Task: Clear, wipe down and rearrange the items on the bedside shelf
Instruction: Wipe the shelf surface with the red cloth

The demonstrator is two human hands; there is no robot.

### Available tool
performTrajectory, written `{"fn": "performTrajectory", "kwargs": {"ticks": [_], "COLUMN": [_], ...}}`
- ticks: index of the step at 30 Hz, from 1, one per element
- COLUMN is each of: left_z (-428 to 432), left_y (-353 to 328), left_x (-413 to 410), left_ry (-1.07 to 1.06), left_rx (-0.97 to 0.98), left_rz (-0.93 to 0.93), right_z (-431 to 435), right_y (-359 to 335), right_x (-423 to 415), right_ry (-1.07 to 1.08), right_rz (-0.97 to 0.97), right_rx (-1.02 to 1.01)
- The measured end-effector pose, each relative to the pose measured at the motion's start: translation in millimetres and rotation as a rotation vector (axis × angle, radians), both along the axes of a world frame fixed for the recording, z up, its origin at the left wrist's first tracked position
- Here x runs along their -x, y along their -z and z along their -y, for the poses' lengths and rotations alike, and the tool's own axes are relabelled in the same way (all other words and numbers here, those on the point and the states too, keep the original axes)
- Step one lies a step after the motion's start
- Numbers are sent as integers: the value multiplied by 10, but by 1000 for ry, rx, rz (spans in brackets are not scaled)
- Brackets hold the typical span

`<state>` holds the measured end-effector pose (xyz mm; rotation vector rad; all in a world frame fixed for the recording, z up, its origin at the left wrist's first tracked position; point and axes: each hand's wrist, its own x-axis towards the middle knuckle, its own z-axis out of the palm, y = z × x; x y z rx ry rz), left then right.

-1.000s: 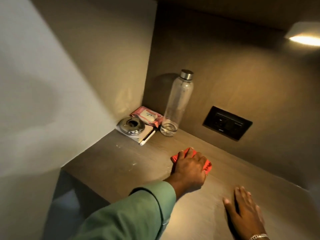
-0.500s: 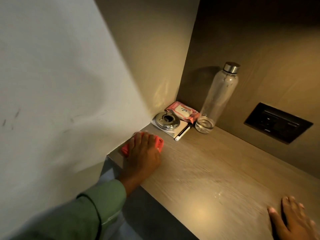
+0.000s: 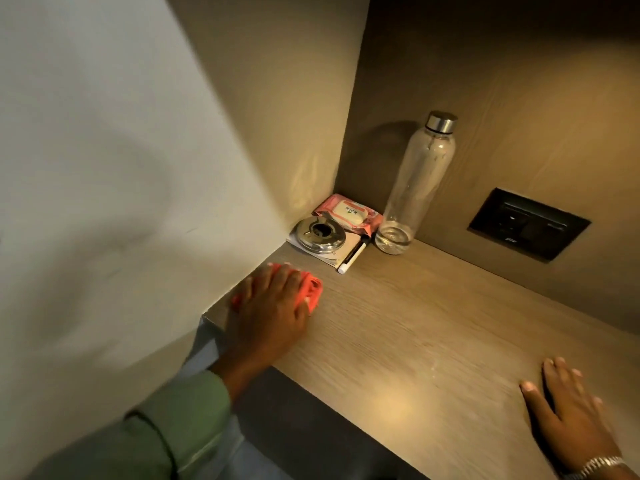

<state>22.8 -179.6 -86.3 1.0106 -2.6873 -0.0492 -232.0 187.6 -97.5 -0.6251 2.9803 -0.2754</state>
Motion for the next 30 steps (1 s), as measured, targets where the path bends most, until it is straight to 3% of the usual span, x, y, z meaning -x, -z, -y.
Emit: {"fn": "performTrajectory", "kwargs": {"ticks": [3,9,12,17,20,23,26,30], "left_z": [-225,-1357,-1416,-656,-97,237,51,-793], "left_y": [-5,-22,-73,-15,10,65,82,39], "left_x": [45,484,529,110,-143,-243,-166,228], "left_ry": [24,427,498,333,134,73,51,244], "left_rx": [-54,-171,-194,-85,0,44,-13,-111], "left_rz": [2,44,79,1,12,45,36,-52], "right_z": [-6,-19,-30,-18,-6,3,24,39], "right_y": [21,82,86,56,52,40,41,26], "right_x": [-33,-2,-14,-38,-58,-35,-48,-50], "right_ry": [-1,-4,-5,3,7,4,5,10], "right_rz": [-40,-63,-63,-68,-72,-80,-80,-50], "right_rx": [-5,-35,-31,-10,-15,-14,-27,-16]}}
